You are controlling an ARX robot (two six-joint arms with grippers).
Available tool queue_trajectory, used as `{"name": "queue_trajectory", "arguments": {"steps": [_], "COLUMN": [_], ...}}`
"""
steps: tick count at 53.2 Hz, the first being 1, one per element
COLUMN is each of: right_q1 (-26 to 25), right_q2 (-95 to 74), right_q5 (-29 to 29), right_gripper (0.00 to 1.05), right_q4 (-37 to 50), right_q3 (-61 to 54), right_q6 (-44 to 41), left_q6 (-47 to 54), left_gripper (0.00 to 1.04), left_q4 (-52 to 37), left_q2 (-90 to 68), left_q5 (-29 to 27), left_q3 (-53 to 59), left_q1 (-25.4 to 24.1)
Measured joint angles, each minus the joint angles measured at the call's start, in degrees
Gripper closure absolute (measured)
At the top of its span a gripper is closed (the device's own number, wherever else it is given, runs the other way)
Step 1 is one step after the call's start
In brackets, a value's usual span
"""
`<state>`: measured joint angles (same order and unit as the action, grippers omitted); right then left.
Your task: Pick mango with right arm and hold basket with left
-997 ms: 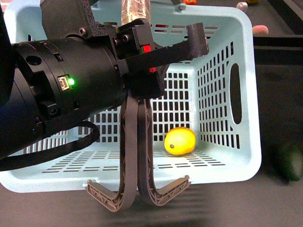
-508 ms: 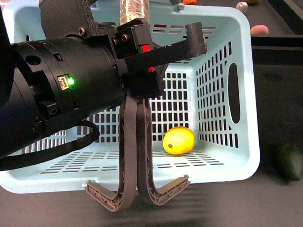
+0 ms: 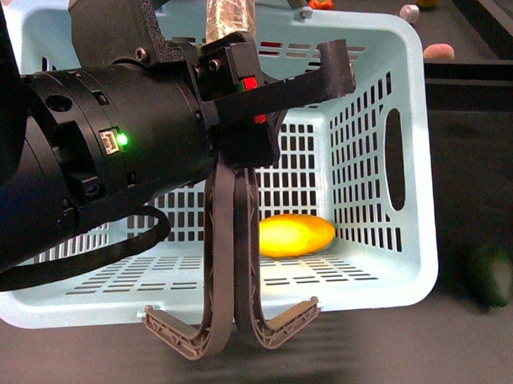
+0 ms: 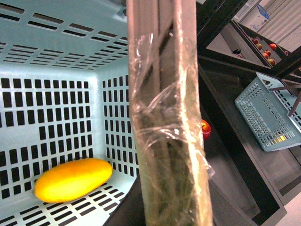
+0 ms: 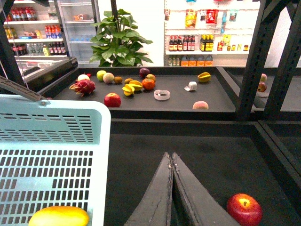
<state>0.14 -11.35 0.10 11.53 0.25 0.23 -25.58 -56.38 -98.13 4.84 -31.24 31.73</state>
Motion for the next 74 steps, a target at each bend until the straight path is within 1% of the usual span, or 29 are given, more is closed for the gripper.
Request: {"name": "queue_trajectory", "arguments": {"steps": [6,8,10,13,46,49,55,56,58,65,67,68,70,71,73,74], "right_q1": [0.00,0.00,0.00,-0.02,0.00,0.00,-0.02,-0.02,-0.02,-0.02,0.00,0.00,0.00,-0.02,0.00,0.00], "right_q2": [1.49,3.54,6.64,9.55,11.04,11.04,11.04,11.04,11.04,11.04,11.04,11.04,11.04,11.04,11.04,11.04], "right_q5": [0.00,0.00,-0.07,-0.11,-0.17,-0.15,-0.15,-0.17,-0.15,-0.15,-0.17,-0.17,-0.15,-0.15,-0.15,-0.15], "right_gripper": [1.03,1.03,1.03,1.03,1.02,0.95,0.74,0.68,0.61,0.42,0.35,0.33,0.24,0.22,0.15,0.13], "right_q4": [-1.46,-3.85,-8.41,-10.97,-11.43,-11.43,-11.43,-11.43,-11.43,-11.43,-11.43,-11.43,-11.43,-11.43,-11.43,-11.43], "right_q3": [0.00,0.07,0.04,0.04,0.04,0.04,0.04,0.04,0.04,0.04,0.04,0.04,0.04,0.04,0.04,0.04], "right_q6": [0.00,0.00,-0.02,-0.04,-0.07,-0.11,-0.11,-0.11,-0.11,-0.11,-0.11,-0.11,-0.11,-0.11,-0.11,-0.11], "left_q6": [-0.13,-0.11,-0.11,-0.09,-0.09,-0.11,-0.11,-0.11,-0.11,-0.11,-0.11,-0.11,-0.11,-0.11,1.44,1.73], "left_gripper": [0.95,0.95,0.95,0.95,0.95,0.95,0.95,0.95,0.95,0.95,0.95,0.95,0.95,0.95,0.95,0.95], "left_q4": [0.00,0.00,0.00,0.00,0.00,0.00,0.00,0.00,0.00,0.00,0.00,0.00,0.00,0.00,-1.27,-2.14], "left_q2": [0.00,0.00,0.00,0.00,0.00,0.00,0.00,0.00,0.00,0.00,0.00,0.00,0.00,0.00,-0.39,-0.74], "left_q5": [0.02,0.00,0.02,0.00,0.02,0.02,0.02,0.02,0.02,0.02,0.02,0.02,0.02,0.02,-1.84,-2.25], "left_q3": [0.00,0.00,0.00,-0.02,-0.02,-0.02,-0.02,-0.02,-0.02,-0.02,-0.02,-0.02,-0.02,-0.02,-0.02,-0.02], "left_q1": [0.00,0.00,0.00,0.00,0.02,0.02,0.02,0.02,0.02,0.02,0.02,0.02,0.02,0.02,0.09,0.09]}}
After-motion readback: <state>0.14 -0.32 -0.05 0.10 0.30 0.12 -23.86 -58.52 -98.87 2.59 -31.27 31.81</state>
